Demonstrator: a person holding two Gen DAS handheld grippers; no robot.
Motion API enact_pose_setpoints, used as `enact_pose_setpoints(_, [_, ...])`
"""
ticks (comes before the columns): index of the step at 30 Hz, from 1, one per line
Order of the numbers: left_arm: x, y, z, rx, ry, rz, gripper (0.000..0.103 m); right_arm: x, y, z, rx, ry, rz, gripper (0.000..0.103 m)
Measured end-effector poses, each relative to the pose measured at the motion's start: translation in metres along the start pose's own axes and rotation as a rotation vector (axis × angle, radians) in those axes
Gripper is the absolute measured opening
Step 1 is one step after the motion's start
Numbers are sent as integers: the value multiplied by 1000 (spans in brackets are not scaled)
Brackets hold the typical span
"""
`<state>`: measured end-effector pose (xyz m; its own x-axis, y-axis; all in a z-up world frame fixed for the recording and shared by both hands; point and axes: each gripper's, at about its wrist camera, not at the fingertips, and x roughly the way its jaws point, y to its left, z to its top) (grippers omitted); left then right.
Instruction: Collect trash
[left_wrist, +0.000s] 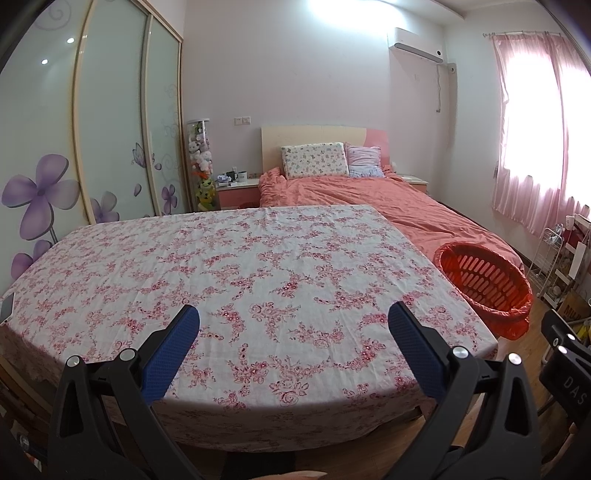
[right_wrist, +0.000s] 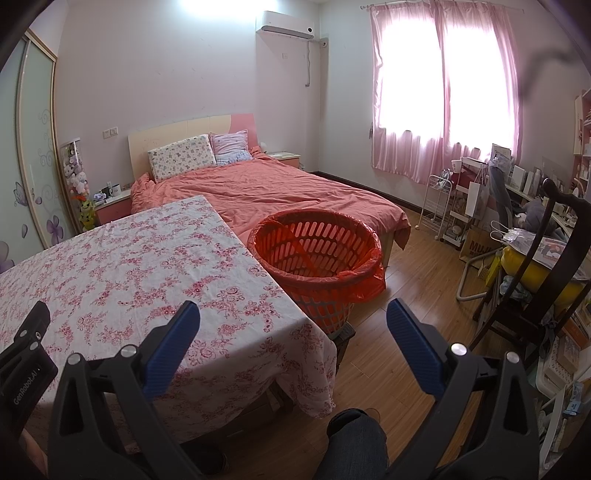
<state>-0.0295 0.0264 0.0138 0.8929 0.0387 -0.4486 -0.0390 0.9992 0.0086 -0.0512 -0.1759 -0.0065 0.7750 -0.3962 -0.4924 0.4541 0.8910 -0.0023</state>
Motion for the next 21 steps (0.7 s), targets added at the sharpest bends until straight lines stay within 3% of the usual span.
enact_pose_setpoints(21, [1,4,0,3,1,5,101,0,0,1,0,2,0,99])
